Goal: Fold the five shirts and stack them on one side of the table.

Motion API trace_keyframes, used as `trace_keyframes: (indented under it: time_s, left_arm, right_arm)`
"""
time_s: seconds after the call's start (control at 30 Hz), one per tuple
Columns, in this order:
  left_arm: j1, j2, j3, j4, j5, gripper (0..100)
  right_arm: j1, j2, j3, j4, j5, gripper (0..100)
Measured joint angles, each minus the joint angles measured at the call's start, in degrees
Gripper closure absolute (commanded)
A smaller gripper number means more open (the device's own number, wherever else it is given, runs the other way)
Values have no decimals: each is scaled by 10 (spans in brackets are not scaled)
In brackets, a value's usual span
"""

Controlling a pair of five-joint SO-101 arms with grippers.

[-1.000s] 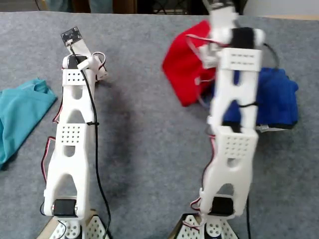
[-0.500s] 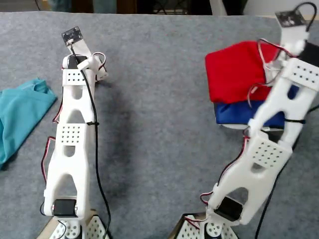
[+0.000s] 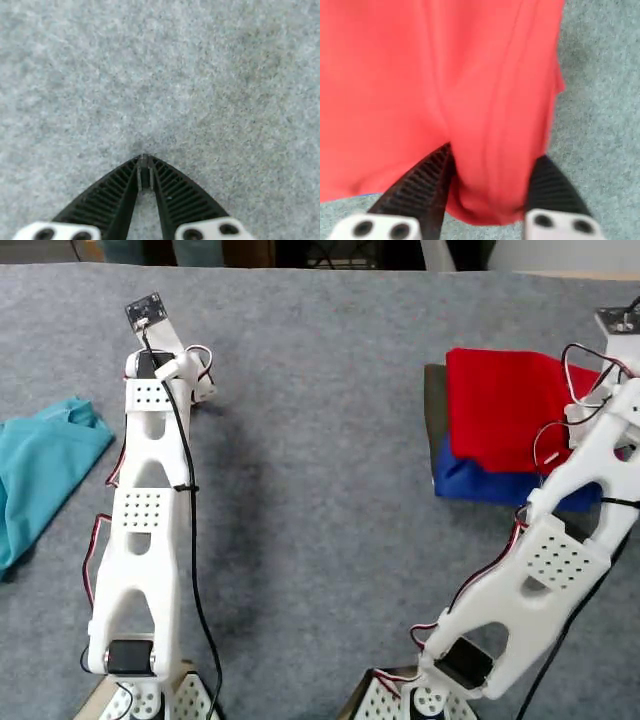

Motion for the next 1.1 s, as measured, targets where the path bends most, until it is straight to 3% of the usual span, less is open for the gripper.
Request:
trace_keyframes:
  time_s: [0.27,0.43,0.5,0.6,0.67,0.83,1.1]
  left_arm:
    - [-4,0,0,0,-4,883]
    - [-47,-41,2,93,-86,934]
    - [-69,-67,2,133,-126,966]
    - [-97,-116,4,149,-190,961]
    - [-118,-160,28,153,-227,957]
    - [-166,-306,193,154,-261,958]
    - [-192,-635,627,155,-273,953]
  right_arm:
    - [-18,-77,0,0,0,668]
    - [-29,-167,0,1,-3,682]
    - [-33,-183,0,1,-25,770]
    - [-33,-188,16,1,-68,988]
    - [-33,-188,45,-4,-82,946]
    - [-32,-155,124,-23,-91,972]
    - [-24,-45,174,-75,-91,972]
